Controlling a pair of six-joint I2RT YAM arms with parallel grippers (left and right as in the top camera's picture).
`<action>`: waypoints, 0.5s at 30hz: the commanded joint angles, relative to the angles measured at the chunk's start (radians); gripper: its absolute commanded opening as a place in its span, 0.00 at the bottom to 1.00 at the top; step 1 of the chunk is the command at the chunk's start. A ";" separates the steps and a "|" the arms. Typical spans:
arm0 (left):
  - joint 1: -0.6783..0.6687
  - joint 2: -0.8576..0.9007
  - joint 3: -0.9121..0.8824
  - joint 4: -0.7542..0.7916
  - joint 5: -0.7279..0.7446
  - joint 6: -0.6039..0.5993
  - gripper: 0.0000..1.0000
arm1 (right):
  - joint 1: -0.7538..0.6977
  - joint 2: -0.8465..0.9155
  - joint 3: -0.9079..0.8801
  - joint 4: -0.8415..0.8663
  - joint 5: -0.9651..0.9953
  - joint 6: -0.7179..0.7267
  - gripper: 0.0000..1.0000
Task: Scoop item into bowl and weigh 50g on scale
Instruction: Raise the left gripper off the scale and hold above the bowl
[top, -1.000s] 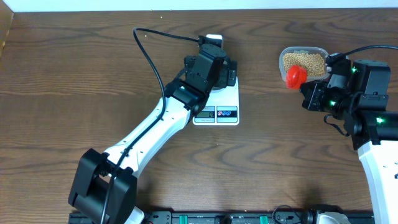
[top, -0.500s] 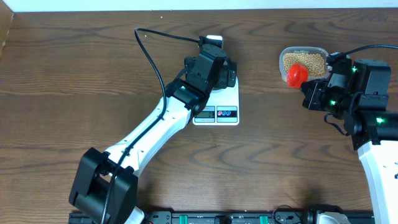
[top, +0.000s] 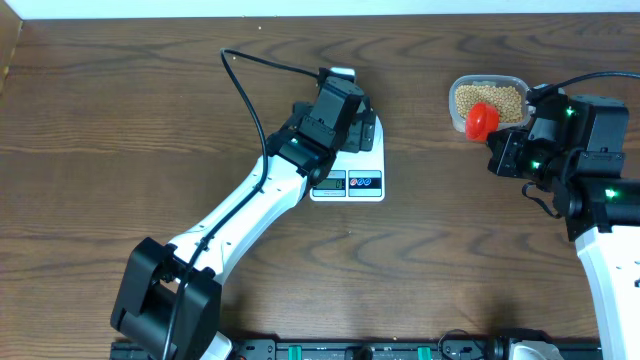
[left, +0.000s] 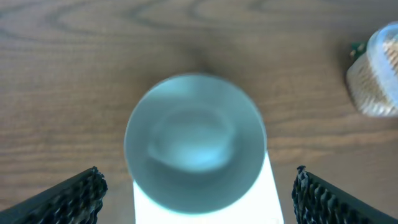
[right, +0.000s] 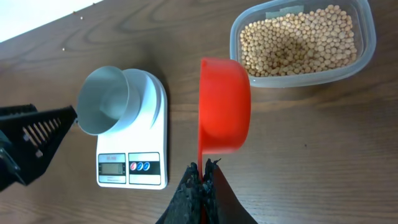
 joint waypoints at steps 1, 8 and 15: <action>0.005 -0.039 0.005 -0.049 -0.013 0.010 0.98 | -0.003 -0.012 0.018 0.000 0.005 -0.017 0.01; 0.005 -0.081 0.005 -0.158 -0.013 0.010 0.98 | -0.003 -0.012 0.018 0.000 0.005 -0.017 0.01; 0.005 -0.161 0.005 -0.288 -0.002 0.061 0.98 | -0.003 -0.012 0.018 -0.019 0.005 -0.017 0.01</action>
